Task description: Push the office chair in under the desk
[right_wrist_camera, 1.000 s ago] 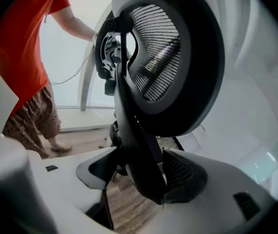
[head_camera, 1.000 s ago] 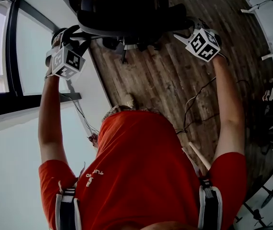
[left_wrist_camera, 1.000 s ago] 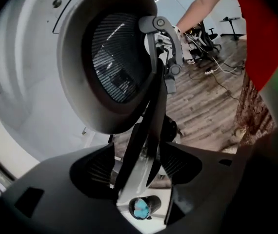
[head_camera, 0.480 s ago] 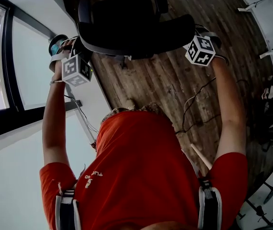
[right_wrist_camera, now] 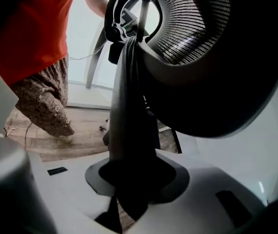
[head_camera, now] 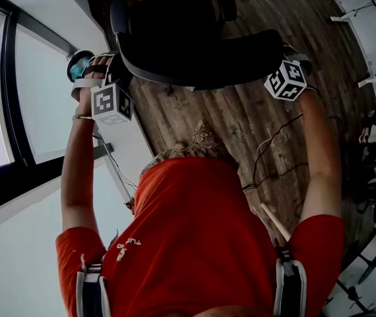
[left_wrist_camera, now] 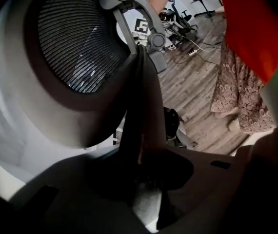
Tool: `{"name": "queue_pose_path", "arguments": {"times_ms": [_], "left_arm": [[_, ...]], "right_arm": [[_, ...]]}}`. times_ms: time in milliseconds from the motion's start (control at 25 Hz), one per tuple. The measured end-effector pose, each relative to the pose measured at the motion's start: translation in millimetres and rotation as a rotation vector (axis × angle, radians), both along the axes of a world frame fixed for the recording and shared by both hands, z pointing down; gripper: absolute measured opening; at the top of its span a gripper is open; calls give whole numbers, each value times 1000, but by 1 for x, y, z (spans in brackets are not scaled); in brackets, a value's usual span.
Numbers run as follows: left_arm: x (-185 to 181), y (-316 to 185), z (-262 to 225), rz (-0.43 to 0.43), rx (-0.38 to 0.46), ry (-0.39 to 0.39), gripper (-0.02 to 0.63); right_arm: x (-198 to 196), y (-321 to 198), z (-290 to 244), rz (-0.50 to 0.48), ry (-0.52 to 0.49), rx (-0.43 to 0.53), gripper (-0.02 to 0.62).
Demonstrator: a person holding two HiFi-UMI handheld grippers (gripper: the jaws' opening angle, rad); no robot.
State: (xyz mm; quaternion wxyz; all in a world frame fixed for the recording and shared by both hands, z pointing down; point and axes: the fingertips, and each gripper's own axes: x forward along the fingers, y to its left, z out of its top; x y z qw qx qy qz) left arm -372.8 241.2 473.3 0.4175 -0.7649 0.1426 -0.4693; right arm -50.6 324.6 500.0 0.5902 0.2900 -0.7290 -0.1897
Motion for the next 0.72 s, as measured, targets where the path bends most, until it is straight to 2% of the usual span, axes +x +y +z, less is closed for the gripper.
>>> {"name": "queue_pose_path", "arguments": {"times_ms": [280,720], "left_arm": [[11,-59,-6,-20,-29,15,133],[41,-160,-10,-24,-8,32,132]], "right_arm": [[5,-55,0,6,1,-5,115],[36,-164,-3,-19,-5,5,115]]}}
